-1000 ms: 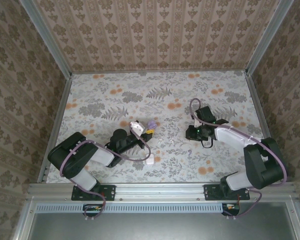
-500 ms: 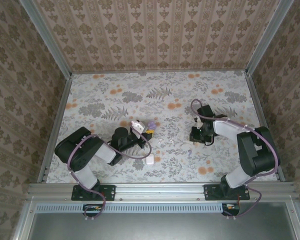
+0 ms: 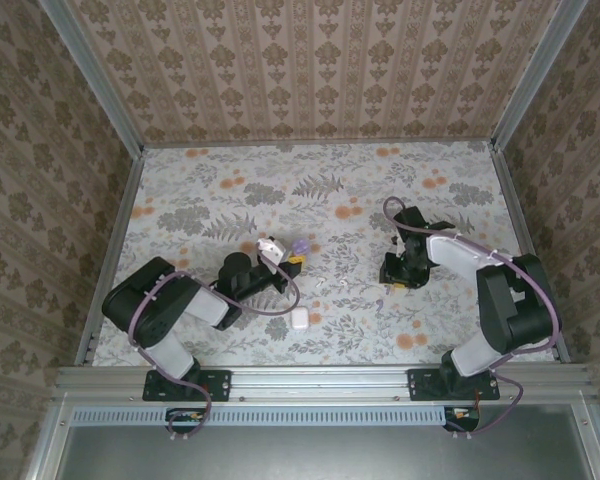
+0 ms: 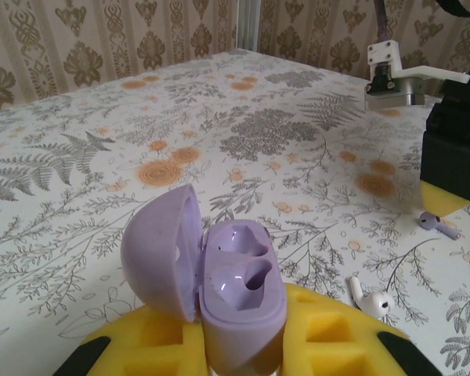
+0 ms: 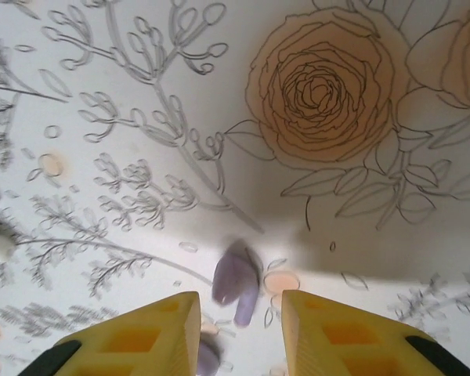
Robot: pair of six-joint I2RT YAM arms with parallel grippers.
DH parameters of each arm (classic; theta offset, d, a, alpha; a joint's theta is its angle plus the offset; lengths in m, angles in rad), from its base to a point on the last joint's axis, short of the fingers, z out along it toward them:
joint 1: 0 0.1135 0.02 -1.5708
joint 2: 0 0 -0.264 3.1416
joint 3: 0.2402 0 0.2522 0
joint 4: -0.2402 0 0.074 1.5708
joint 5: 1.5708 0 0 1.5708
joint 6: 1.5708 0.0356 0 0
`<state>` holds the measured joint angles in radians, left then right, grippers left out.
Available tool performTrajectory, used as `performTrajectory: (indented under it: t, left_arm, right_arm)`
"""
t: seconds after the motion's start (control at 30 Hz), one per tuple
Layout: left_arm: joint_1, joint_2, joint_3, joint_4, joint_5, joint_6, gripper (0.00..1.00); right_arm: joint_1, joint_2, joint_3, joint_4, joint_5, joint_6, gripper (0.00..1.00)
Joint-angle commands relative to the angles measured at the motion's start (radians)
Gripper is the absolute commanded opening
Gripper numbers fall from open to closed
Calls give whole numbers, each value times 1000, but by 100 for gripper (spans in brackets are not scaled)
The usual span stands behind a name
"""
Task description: Insert the wireless bluetooth earbuds into the charging case
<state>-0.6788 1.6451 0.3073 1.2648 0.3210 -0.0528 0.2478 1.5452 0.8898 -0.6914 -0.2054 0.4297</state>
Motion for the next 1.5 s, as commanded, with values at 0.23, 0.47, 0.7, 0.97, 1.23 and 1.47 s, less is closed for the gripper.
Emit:
performTrajectory:
  t: [0.23, 0.47, 0.7, 0.97, 1.23, 1.47]
  left_arm:
    - [12, -42, -16, 22, 35, -24, 10]
    - [22, -39, -17, 22, 27, -23, 10]
    - [27, -37, -17, 22, 34, -32, 10]
    - [41, -38, -19, 24, 35, -39, 10]
    - [54, -37, -19, 24, 39, -44, 10]
    - [64, -41, -25, 24, 42, -50, 10]
  right_arm:
    - [16, -33, 173, -317, 44, 0, 33]
    - [16, 70, 198, -289, 20, 23, 33]
    - [18, 183, 241, -264, -2, 19, 32]
    - [24, 266, 271, -263, -2, 13, 32]
    - [38, 298, 273, -263, -6, 17, 32]
    - [51, 332, 271, -266, 14, 16, 29]
